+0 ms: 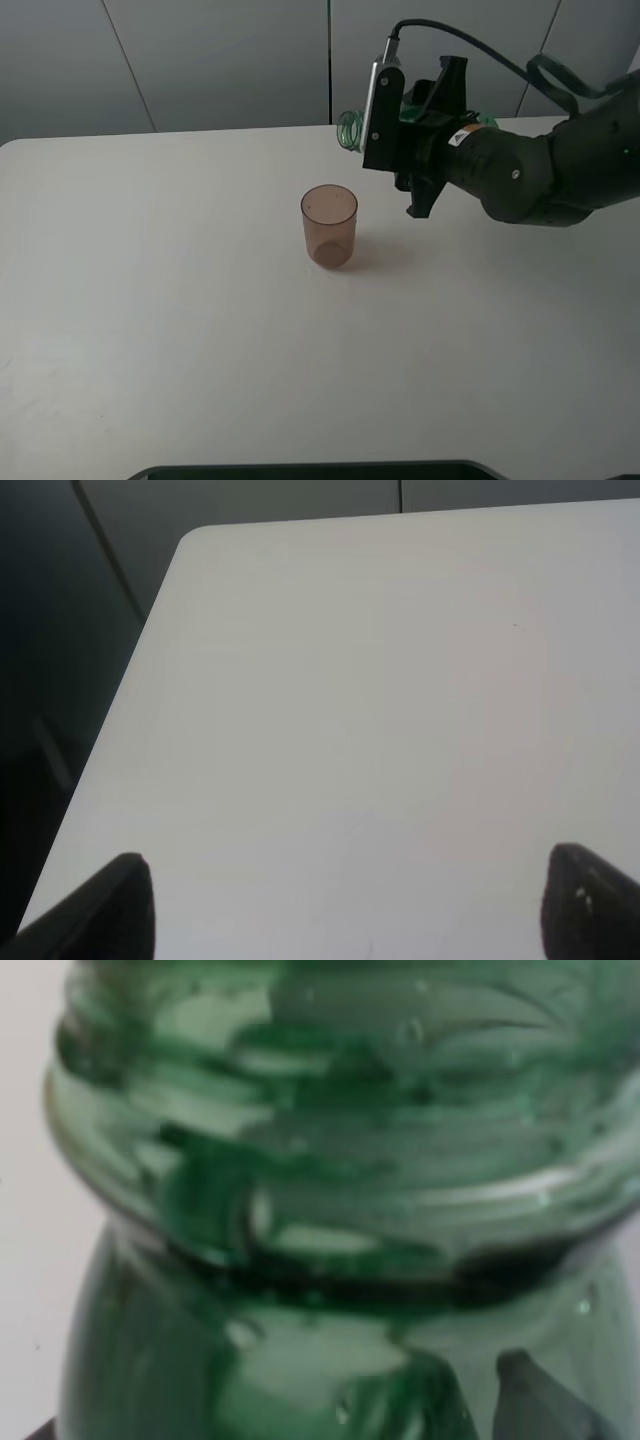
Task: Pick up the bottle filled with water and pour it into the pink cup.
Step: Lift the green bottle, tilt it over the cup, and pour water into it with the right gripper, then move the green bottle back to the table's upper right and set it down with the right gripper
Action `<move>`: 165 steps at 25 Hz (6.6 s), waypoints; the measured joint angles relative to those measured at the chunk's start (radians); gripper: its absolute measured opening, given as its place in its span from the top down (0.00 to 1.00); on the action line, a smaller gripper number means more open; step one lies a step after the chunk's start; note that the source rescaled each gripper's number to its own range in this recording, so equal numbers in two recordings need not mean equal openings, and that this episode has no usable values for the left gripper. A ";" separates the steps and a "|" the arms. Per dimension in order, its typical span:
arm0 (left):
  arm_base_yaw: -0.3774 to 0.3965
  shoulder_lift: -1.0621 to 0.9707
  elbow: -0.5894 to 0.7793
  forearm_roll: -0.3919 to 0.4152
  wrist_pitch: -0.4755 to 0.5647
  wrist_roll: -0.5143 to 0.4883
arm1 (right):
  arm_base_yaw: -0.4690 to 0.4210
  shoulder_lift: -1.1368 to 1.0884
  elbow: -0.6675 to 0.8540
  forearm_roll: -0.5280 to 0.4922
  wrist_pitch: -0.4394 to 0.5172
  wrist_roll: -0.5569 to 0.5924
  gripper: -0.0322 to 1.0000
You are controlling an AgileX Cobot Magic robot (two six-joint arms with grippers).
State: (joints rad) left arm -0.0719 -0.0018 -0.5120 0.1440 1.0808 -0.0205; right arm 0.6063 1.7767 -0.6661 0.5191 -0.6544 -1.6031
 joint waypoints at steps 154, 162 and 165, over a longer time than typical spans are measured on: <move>0.000 0.000 0.000 0.000 0.000 0.005 | -0.500 -0.182 0.099 -0.366 -0.065 1.512 0.97; 0.000 0.000 0.000 0.000 0.000 0.005 | -0.637 -0.159 0.129 -0.418 -0.129 1.550 0.97; 0.000 0.000 0.000 0.000 0.000 -0.001 | -0.666 -0.090 0.127 -0.422 -0.218 1.567 0.97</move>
State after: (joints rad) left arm -0.0719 -0.0018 -0.5120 0.1440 1.0808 -0.0215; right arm -0.0593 1.6863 -0.5392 0.0976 -0.8728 -0.0360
